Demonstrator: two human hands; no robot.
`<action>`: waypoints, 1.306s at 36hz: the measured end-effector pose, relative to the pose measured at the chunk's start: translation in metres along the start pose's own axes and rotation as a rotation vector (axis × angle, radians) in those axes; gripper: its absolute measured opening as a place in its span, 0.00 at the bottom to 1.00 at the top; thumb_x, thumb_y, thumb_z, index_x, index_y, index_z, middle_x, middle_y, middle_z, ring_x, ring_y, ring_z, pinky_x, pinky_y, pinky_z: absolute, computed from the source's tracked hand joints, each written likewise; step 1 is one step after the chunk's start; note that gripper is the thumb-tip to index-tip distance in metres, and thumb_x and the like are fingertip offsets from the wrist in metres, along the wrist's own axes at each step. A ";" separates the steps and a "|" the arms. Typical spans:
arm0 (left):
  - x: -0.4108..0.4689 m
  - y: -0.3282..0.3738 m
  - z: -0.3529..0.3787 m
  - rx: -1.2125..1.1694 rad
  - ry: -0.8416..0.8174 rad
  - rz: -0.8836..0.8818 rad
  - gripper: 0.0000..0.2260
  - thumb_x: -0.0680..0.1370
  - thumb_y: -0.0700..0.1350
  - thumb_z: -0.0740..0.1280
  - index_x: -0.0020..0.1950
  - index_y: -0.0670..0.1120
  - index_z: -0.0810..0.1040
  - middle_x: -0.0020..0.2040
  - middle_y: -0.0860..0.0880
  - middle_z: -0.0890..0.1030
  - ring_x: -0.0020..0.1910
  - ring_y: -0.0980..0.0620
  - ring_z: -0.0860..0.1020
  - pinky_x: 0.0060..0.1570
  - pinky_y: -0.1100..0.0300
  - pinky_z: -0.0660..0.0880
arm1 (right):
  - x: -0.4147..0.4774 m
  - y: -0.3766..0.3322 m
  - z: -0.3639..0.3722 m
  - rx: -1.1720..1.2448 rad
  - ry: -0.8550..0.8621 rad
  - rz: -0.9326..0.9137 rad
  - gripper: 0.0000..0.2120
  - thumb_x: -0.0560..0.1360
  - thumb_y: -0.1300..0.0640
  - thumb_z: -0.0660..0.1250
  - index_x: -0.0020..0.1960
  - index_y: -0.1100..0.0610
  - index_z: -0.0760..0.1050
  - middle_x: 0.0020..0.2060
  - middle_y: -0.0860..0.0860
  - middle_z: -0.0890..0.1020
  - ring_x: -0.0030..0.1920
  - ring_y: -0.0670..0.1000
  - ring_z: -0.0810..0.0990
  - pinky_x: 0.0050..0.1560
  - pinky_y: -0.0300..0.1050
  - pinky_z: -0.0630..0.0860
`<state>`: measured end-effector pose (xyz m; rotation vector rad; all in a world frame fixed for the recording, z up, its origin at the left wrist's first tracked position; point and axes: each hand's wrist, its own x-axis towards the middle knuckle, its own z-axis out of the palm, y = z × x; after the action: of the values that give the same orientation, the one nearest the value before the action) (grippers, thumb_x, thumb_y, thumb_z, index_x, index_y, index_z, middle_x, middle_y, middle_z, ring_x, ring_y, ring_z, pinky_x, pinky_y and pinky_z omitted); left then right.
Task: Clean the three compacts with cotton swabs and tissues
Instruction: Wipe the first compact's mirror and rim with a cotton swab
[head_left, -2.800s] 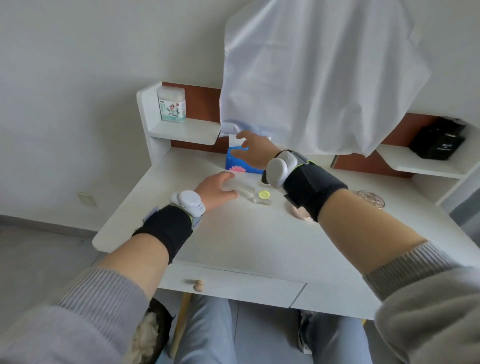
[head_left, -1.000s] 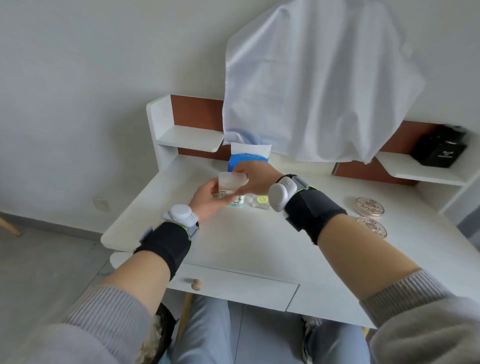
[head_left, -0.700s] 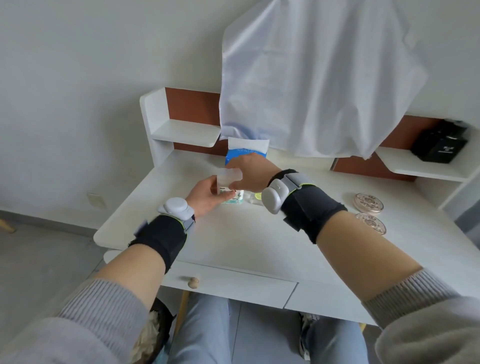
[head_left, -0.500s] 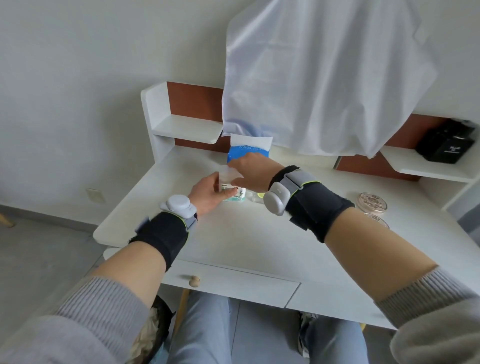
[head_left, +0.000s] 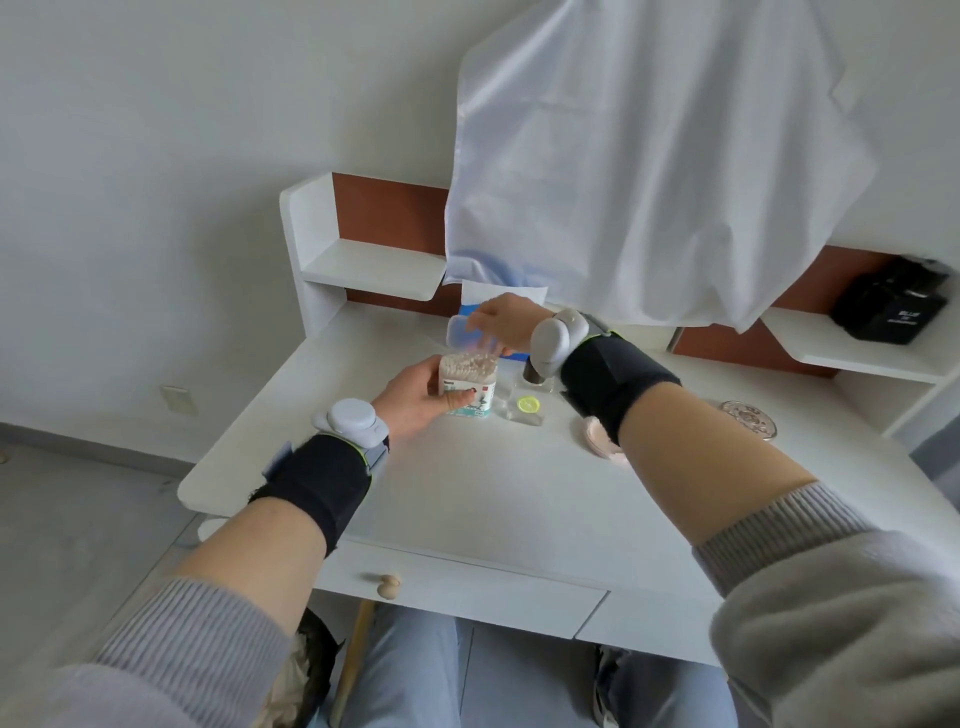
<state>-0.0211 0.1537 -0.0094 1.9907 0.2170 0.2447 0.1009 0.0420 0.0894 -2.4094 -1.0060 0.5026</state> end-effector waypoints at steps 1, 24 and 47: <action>0.000 0.000 -0.001 -0.006 -0.004 -0.007 0.32 0.61 0.64 0.71 0.59 0.49 0.75 0.55 0.50 0.82 0.54 0.53 0.81 0.60 0.50 0.75 | 0.003 0.001 0.000 -0.025 -0.018 0.015 0.15 0.80 0.53 0.57 0.56 0.60 0.78 0.48 0.58 0.83 0.42 0.55 0.81 0.41 0.47 0.78; -0.012 0.008 0.012 -0.036 0.197 -0.051 0.43 0.69 0.46 0.77 0.77 0.50 0.55 0.66 0.53 0.70 0.62 0.54 0.72 0.60 0.59 0.70 | -0.067 0.042 -0.021 -0.139 0.089 -0.017 0.20 0.71 0.43 0.71 0.59 0.50 0.75 0.52 0.46 0.78 0.54 0.50 0.76 0.60 0.43 0.70; -0.041 0.056 0.099 0.636 0.378 0.151 0.21 0.80 0.51 0.62 0.72 0.47 0.66 0.70 0.50 0.69 0.66 0.48 0.71 0.52 0.54 0.71 | -0.094 0.058 -0.004 -0.173 0.218 -0.188 0.10 0.72 0.55 0.71 0.53 0.55 0.79 0.48 0.51 0.83 0.49 0.52 0.79 0.52 0.43 0.73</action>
<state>-0.0322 0.0337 -0.0026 2.5818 0.4251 0.7236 0.0733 -0.0635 0.0742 -2.4204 -1.2035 0.0872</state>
